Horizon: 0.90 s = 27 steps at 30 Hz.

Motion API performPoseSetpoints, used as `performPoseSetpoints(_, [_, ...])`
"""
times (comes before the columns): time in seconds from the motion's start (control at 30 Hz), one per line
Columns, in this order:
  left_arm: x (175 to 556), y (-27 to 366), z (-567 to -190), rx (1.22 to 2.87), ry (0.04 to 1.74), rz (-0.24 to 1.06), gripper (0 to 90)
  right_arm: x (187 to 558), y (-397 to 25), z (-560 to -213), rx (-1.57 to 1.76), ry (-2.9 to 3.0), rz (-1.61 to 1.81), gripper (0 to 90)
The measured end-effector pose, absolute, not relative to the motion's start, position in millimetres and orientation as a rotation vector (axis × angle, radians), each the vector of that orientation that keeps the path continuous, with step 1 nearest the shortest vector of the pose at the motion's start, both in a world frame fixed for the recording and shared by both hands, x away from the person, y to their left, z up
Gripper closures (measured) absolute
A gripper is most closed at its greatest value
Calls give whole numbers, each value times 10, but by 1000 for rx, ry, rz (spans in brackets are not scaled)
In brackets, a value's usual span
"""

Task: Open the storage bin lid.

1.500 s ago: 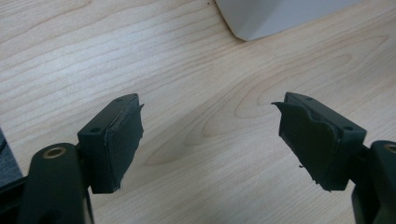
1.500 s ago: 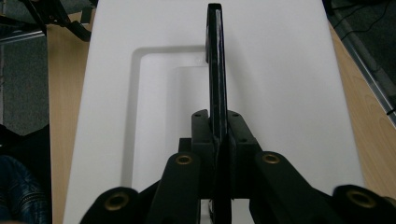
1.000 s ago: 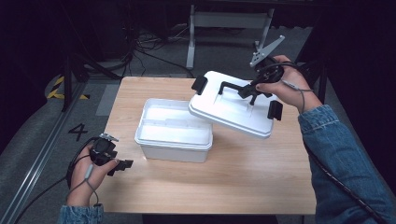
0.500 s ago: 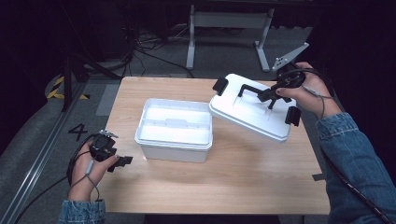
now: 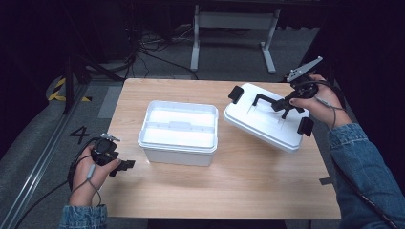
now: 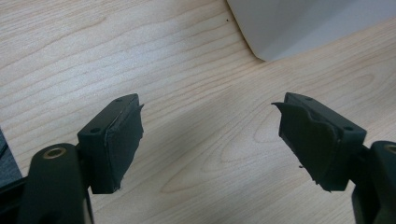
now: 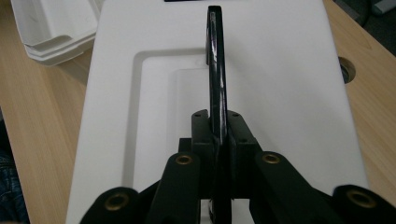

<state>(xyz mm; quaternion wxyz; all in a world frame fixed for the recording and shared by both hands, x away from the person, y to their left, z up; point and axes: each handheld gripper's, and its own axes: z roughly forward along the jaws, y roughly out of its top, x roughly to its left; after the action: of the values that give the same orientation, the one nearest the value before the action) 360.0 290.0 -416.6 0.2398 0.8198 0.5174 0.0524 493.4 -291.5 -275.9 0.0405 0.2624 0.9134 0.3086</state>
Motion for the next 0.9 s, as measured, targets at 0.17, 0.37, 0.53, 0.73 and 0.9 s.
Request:
performPoseSetpoints(0.17, [3599, 2896, -4170, 2246, 1419, 135, 223, 4958, -2986, -2962, 837, 2804, 944, 846])
performPoseSetpoints(0.37, [3603, 2889, -4177, 2247, 1416, 129, 223, 4978, -3046, -3184, 866, 2804, 950, 846])
performPoseSetpoints(0.53, [3607, 2887, -4187, 2249, 1416, 126, 223, 5000, -3091, -3402, 897, 2819, 942, 846])
performPoseSetpoints(0.73, [3611, 2880, -4196, 2256, 1421, 124, 223, 5000, -3094, -3608, 908, 2826, 928, 845])
performPoseSetpoints(0.9, [3615, 2872, -4206, 2258, 1421, 121, 223, 5007, -3095, -3764, 913, 2832, 918, 845])
